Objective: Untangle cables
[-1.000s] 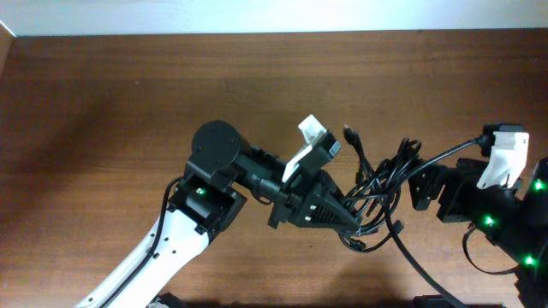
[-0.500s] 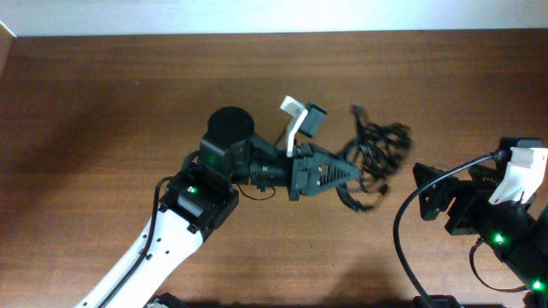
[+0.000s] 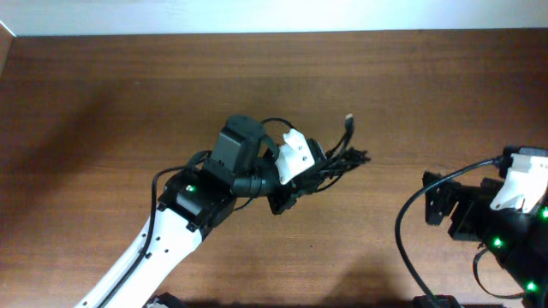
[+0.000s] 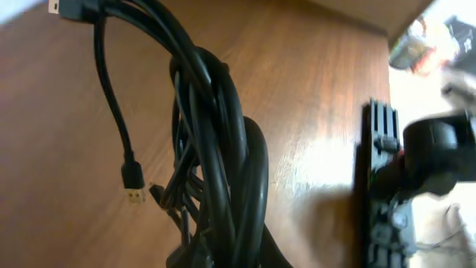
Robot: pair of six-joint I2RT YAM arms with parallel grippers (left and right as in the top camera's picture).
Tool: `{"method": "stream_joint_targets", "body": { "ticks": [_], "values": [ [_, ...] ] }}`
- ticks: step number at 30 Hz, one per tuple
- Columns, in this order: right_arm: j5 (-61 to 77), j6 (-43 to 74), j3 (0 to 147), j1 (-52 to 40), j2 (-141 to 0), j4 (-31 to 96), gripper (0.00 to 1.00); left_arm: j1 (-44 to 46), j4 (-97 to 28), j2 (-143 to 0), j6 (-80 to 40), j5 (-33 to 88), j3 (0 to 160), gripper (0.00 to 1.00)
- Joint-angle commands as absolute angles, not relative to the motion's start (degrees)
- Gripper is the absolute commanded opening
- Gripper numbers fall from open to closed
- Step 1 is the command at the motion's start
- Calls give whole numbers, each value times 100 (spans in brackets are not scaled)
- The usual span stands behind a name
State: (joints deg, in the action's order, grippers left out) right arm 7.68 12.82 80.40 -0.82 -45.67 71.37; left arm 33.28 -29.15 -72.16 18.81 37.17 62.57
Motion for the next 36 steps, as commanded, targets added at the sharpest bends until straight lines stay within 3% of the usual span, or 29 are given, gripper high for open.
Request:
{"method": "stream_joint_targets", "body": {
  "ticks": [1, 9, 19, 22, 24, 31, 36],
  "values": [
    [755, 1094, 8005, -73, -4541, 7382, 99, 3326, -2867, -7035, 3756, 4742, 6333, 0],
    [2709, 1096, 8005, -73, -4541, 7284, 99, 3387, -2670, -7024, 4025, 5033, 6333, 0],
    [2698, 1096, 8005, -73, -4541, 7439, 99, 3909, -1861, -7026, 4018, 5037, 6333, 0],
    [2681, 1081, 8005, -73, -4541, 7511, 99, 3938, -1756, -7026, 4018, 5030, 6333, 4],
    [2637, 755, 8005, -73, -4541, 7564, 99, 3927, -1758, -7026, 4016, 4956, 6333, 0],
    [2637, -467, 8005, -73, -4541, 7996, 99, 3909, -1402, -7017, 3157, 4517, 6333, 0],
    [2637, -1135, 8005, -73, -4541, 8082, 93, 3909, -906, -6901, 3000, 5380, 6333, 0]
  ]
}}
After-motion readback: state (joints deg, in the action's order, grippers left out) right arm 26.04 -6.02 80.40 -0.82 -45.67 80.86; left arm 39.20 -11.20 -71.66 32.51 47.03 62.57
